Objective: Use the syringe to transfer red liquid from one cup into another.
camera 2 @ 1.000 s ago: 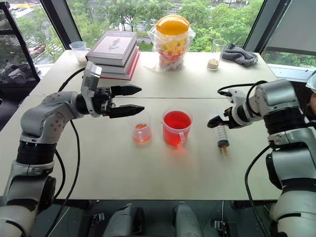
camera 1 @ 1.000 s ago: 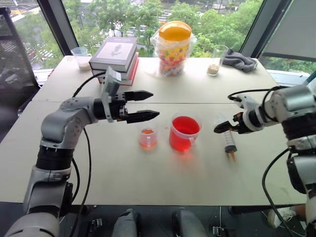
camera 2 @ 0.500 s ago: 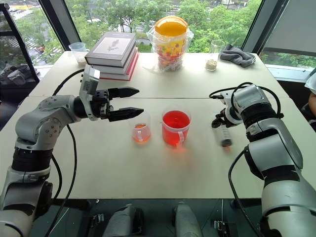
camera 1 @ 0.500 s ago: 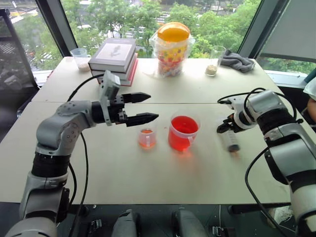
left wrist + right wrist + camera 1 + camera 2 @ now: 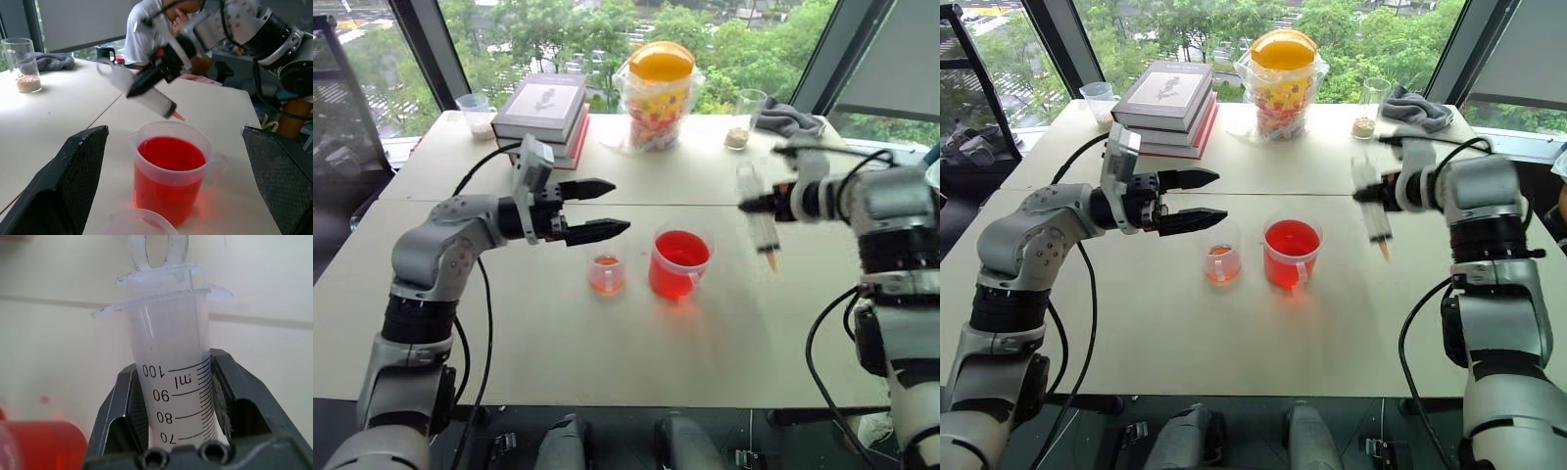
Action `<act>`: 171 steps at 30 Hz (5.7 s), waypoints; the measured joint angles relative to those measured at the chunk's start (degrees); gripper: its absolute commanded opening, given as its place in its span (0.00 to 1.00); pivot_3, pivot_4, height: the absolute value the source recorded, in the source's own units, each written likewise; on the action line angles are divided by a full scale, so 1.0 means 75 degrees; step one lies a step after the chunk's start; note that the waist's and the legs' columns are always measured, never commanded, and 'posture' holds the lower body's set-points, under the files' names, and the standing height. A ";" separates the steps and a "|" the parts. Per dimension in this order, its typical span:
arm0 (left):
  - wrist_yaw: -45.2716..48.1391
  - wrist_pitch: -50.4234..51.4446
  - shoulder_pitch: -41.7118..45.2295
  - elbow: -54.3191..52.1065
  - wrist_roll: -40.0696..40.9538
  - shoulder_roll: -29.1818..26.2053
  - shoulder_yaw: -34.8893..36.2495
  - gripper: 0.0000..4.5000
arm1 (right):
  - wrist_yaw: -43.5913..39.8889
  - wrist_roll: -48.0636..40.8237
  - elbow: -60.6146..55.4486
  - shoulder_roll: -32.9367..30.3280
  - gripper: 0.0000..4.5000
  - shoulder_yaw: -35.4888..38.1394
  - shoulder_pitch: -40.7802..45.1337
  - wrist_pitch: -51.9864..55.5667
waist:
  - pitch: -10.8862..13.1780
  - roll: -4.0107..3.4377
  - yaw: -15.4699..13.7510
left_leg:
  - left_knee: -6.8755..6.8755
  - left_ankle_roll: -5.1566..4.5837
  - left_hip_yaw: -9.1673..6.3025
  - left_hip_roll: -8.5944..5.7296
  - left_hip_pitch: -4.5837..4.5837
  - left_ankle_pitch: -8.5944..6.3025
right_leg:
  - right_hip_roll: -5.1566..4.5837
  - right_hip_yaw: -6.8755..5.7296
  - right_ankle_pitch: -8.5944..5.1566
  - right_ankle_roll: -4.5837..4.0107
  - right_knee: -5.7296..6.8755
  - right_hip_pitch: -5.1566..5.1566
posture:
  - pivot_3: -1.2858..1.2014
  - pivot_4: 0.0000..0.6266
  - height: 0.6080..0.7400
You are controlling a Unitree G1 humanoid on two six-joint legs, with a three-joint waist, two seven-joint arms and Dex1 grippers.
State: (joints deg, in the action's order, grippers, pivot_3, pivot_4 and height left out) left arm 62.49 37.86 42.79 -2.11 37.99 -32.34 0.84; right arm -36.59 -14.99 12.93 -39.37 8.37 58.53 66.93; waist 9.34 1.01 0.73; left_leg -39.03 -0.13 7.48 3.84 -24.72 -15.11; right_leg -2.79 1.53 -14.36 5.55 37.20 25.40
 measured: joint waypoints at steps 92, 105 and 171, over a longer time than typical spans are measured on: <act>0.1263 -0.2427 0.4479 0.6197 -0.2129 0.2997 -0.0450 0.01 | 0.1378 -0.1043 -0.4375 0.3297 0.31 -0.0665 -0.5383 -0.5967 | 0.0000 0.0003 0.0017 | -0.0011 0.0005 -0.0024 -0.0006 0.0009 0.0004 | 0.0010 -0.0005 -0.0002 -0.0002 -0.0002 -0.0023 | 0.52 0.24 1.00; 0.1107 -0.2347 0.4477 0.5695 -0.2088 0.2754 -0.0178 0.49 | 0.1269 -0.1180 -0.4529 0.3167 0.31 -0.0815 -0.5229 -0.5633 | 0.0000 0.0003 0.0055 | -0.0008 0.0005 -0.0024 -0.0004 0.0010 0.0004 | 0.0012 -0.0004 -0.0002 -0.0002 -0.0001 -0.0021 | 0.52 0.24 1.00; 0.0741 -0.0143 0.2799 0.2830 -0.0922 0.0436 0.0083 0.01 | 0.0255 -0.0791 -0.1948 0.4353 0.31 -0.2065 -0.3364 -0.6653 | 0.0000 0.0003 0.0036 | -0.0013 0.0013 -0.0014 0.0001 0.0016 0.0009 | 0.0008 -0.0007 -0.0001 0.0000 0.0014 -0.0022 | 0.52 0.24 1.00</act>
State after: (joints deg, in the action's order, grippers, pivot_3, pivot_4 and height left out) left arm 68.05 36.78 63.78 19.11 31.08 -29.07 1.47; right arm -34.67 -20.92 -1.68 -6.72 -7.12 33.31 17.03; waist 9.34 1.03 0.99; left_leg -39.13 -0.03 7.38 3.85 -24.60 -15.04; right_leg -2.73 1.47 -14.36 5.55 37.31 25.23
